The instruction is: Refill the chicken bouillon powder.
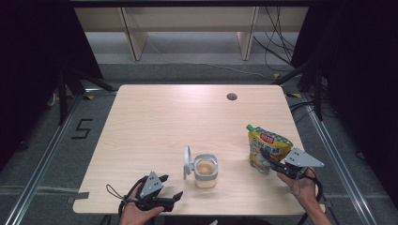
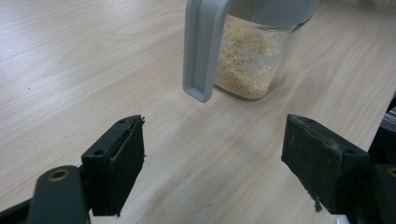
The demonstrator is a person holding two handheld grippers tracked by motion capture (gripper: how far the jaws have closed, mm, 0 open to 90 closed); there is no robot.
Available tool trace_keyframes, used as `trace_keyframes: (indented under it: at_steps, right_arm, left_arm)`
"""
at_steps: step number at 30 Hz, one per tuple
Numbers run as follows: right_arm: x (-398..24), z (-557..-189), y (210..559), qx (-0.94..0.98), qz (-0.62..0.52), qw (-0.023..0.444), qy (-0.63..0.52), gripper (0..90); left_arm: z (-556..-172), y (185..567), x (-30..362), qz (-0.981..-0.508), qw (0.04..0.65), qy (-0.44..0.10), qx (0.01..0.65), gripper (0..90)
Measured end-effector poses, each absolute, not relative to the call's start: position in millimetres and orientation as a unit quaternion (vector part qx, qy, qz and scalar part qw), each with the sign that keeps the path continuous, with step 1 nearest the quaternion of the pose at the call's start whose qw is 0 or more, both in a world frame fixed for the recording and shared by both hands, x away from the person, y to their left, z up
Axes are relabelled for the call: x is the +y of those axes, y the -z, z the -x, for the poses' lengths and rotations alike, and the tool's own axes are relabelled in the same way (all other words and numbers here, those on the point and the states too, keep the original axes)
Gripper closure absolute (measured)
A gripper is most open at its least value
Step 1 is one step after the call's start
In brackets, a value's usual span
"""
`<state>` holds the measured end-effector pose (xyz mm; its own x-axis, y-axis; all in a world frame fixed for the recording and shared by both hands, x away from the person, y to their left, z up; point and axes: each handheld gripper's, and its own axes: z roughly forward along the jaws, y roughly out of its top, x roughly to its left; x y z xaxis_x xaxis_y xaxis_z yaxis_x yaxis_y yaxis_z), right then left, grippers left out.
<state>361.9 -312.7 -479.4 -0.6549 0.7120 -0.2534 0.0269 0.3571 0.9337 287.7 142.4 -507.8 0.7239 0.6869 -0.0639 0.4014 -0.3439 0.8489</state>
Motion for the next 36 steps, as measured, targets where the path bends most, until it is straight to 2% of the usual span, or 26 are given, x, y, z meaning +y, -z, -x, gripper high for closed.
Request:
trace_keyframes:
  at_steps: [9, 17, 24, 25, 26, 27, 30, 31, 32, 33, 36]
  right_arm:
    - [-315.4, -359.9, 480.3, 0.751, -0.269, 0.314, -0.514, 62.9]
    - [-315.4, -358.1, 479.6, 0.745, -0.279, 0.317, -0.517, 49.3]
    - [-320.0, -345.1, 475.6, 0.729, -0.345, 0.277, -0.522, 35.0]
    - [-319.7, -342.8, 475.1, 0.73, -0.35, 0.267, -0.522, 34.3]
    - [-322.0, -344.3, 475.1, 0.733, -0.329, 0.293, -0.519, 34.4]
    - [-319.8, -339.6, 474.6, 0.731, -0.349, 0.273, -0.519, 34.0]
    - [-320.1, -336.7, 474.1, 0.736, -0.349, 0.278, -0.509, 30.3]
    - [-319.4, -333.9, 473.8, 0.736, -0.36, 0.264, -0.509, 30.3]
    - [-321.8, -335.6, 473.4, 0.739, -0.344, 0.282, -0.506, 29.8]
    - [-321.5, -331.9, 472.9, 0.737, -0.358, 0.269, -0.506, 29.3]
    - [-324.8, -326.4, 472.2, 0.733, -0.374, 0.279, -0.495, 29.4]
  left_arm:
    - [-288.9, 509.0, 143.3, -0.811, 0.453, -0.156, 0.336, 20.6]
    - [-288.2, 508.6, 142.3, -0.804, 0.464, -0.152, 0.34, 20.7]
    - [-289.0, 507.0, 142.2, -0.809, 0.461, -0.164, 0.325, 20.7]
    - [-289.4, 506.6, 143.0, -0.812, 0.458, -0.164, 0.323, 20.7]
    - [-288.1, 507.4, 141.5, -0.805, 0.463, -0.157, 0.338, 20.7]
    - [-288.6, 507.8, 140.4, -0.802, 0.467, -0.157, 0.337, 20.7]
    - [-288.9, 507.6, 140.4, -0.806, 0.464, -0.157, 0.333, 20.7]
    - [-288.7, 507.7, 140.0, -0.804, 0.465, -0.156, 0.335, 20.7]
    - [-288.8, 507.5, 139.9, -0.804, 0.466, -0.156, 0.335, 20.7]
    - [-288.9, 507.3, 140.0, -0.805, 0.465, -0.156, 0.334, 20.7]
    - [-288.9, 507.0, 139.0, -0.8, 0.472, -0.155, 0.337, 20.7]
